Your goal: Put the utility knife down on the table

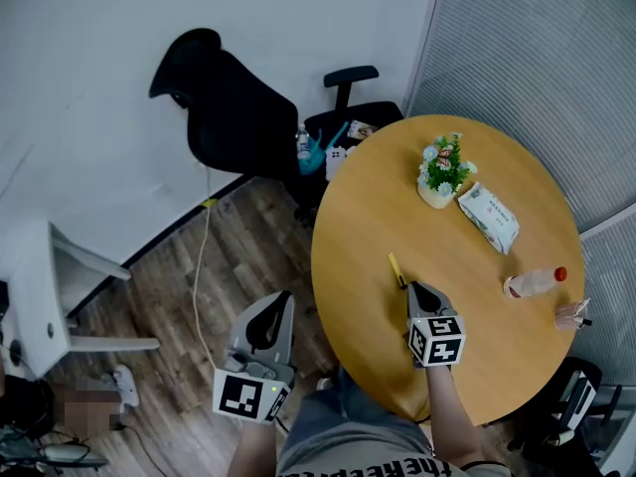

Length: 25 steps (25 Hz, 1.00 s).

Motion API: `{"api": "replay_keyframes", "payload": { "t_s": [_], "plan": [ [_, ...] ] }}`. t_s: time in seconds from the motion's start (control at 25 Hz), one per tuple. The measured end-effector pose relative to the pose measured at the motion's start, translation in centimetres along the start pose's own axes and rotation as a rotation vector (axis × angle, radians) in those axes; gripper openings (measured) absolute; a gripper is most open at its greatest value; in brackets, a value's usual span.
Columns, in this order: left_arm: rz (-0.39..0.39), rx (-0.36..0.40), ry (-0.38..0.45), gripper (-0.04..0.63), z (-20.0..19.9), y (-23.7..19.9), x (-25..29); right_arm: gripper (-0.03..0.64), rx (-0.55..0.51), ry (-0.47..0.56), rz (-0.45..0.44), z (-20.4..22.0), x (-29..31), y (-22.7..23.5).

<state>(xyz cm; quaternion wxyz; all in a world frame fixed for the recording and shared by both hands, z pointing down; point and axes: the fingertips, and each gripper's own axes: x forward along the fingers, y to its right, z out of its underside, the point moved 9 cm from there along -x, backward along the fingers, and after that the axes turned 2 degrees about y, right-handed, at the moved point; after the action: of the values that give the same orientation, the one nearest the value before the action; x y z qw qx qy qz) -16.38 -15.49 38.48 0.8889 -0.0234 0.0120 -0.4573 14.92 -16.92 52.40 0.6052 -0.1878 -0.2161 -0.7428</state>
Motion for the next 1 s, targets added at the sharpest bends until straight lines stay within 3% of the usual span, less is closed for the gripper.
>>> {"api": "replay_keyframes", "payload": {
  "t_s": [1.0],
  "plan": [
    [0.119,0.03,0.032,0.014,-1.3,3.4,-1.3,0.002,0.018,0.3,0.023,-2.4,-9.8,-1.5]
  ]
}}
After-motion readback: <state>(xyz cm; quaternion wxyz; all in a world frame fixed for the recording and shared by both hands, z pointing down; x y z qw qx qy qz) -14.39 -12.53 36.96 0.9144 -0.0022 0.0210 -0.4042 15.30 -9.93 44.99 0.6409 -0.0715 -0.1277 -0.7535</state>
